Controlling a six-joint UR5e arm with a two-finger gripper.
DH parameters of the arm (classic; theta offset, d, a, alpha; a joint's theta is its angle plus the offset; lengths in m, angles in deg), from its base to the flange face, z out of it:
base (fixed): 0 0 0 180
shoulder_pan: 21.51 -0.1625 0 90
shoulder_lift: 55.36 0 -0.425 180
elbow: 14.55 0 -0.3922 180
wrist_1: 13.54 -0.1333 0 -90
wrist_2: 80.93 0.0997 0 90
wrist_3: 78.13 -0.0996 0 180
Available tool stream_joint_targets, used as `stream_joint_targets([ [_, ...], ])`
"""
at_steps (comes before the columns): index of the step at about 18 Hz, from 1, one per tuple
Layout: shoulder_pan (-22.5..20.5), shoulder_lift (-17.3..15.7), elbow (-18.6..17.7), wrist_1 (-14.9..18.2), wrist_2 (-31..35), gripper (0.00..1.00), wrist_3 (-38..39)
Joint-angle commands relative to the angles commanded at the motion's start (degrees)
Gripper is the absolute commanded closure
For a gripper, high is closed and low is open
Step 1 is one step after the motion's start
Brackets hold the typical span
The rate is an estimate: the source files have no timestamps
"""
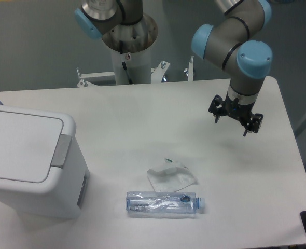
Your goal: Open the trash can
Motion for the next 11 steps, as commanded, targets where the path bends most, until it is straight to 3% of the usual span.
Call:
stream_joint_targets([
  [8,0.7,1.0,0.2,-3.4,-0.4,0.00,-0.2],
  [11,0.7,0.8,0.1,-4.1,-5.8,0.00,0.1],
])
